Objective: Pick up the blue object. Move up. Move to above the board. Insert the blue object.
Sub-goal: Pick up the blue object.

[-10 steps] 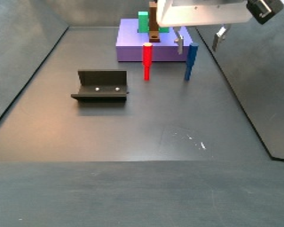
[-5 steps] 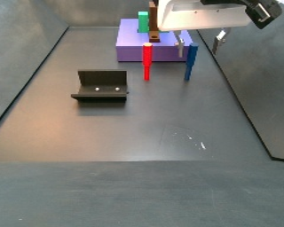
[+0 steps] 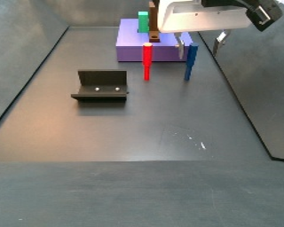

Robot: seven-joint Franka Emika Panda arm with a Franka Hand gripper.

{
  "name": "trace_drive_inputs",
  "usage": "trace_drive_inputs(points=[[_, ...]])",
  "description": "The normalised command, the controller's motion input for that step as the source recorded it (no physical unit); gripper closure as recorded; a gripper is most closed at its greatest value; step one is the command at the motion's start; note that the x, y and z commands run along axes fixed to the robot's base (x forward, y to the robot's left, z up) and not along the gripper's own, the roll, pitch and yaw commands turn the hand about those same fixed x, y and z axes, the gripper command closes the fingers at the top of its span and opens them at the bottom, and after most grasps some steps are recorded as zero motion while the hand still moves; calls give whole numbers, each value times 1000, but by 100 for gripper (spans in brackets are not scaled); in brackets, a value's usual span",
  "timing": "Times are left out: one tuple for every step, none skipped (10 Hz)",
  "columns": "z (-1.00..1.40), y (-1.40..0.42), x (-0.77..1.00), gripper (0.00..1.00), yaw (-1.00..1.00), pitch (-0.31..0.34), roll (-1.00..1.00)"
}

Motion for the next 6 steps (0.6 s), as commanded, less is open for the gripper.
trace_drive_inputs(points=[[-80,-74,-49,0,-3,-421,0],[-49,-49,-34,0,0,-467,7],[-14,0,0,0,0,-449,3],[0,83,-43,0,0,-281,0],[0,57,0,0,0,-114,77],[0,60,77,0,0,0,131]])
